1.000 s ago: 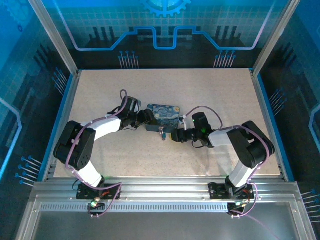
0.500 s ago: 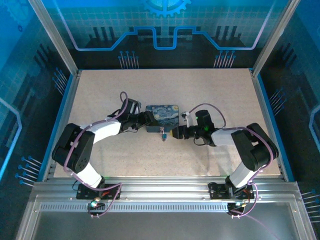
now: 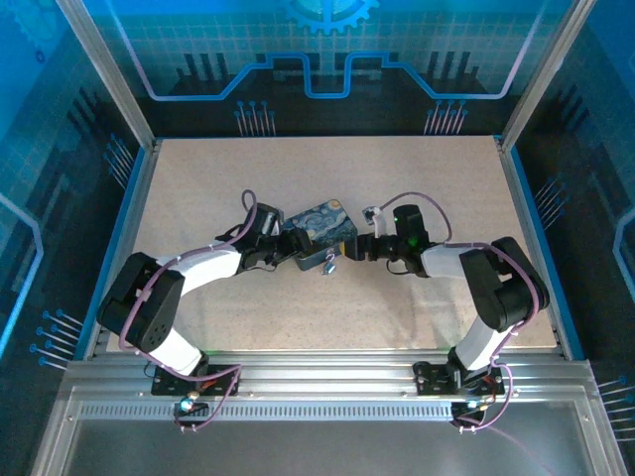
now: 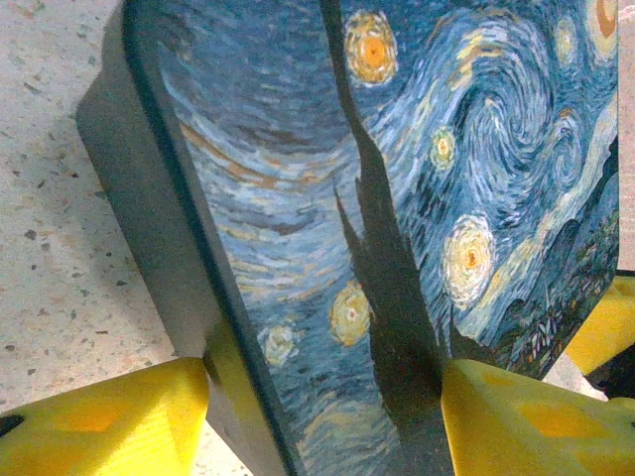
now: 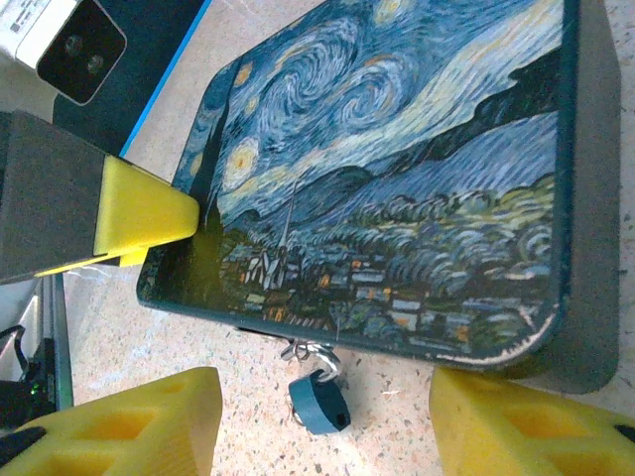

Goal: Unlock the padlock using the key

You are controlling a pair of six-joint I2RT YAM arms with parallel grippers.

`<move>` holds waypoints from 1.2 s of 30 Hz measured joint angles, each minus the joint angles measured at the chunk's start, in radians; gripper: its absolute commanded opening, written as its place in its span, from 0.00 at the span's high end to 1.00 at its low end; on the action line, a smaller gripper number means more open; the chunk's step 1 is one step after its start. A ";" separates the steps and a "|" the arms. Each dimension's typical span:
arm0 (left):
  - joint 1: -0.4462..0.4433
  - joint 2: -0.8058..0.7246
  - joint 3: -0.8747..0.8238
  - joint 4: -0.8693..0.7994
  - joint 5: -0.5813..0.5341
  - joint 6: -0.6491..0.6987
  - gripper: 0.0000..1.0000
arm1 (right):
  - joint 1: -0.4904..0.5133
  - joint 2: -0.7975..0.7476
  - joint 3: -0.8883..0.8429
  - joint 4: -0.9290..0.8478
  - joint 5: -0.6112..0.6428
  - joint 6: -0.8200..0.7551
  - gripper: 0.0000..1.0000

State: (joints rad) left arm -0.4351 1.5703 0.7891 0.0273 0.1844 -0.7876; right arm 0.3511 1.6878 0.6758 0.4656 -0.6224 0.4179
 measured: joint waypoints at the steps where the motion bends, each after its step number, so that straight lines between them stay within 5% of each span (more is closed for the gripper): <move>1: 0.000 -0.001 0.000 -0.003 -0.001 0.000 0.36 | 0.000 -0.006 -0.009 0.006 -0.006 0.000 0.41; 23: -0.010 -0.010 -0.005 -0.013 -0.006 -0.011 0.36 | 0.086 0.131 -0.062 0.210 -0.074 0.033 0.41; 36: -0.015 -0.010 -0.005 -0.013 -0.015 -0.026 0.36 | 0.087 0.219 -0.013 0.278 -0.082 0.052 0.50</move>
State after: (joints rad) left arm -0.4503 1.5600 0.7845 0.0139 0.1696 -0.8139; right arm 0.4385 1.9072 0.6632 0.7433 -0.7048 0.4702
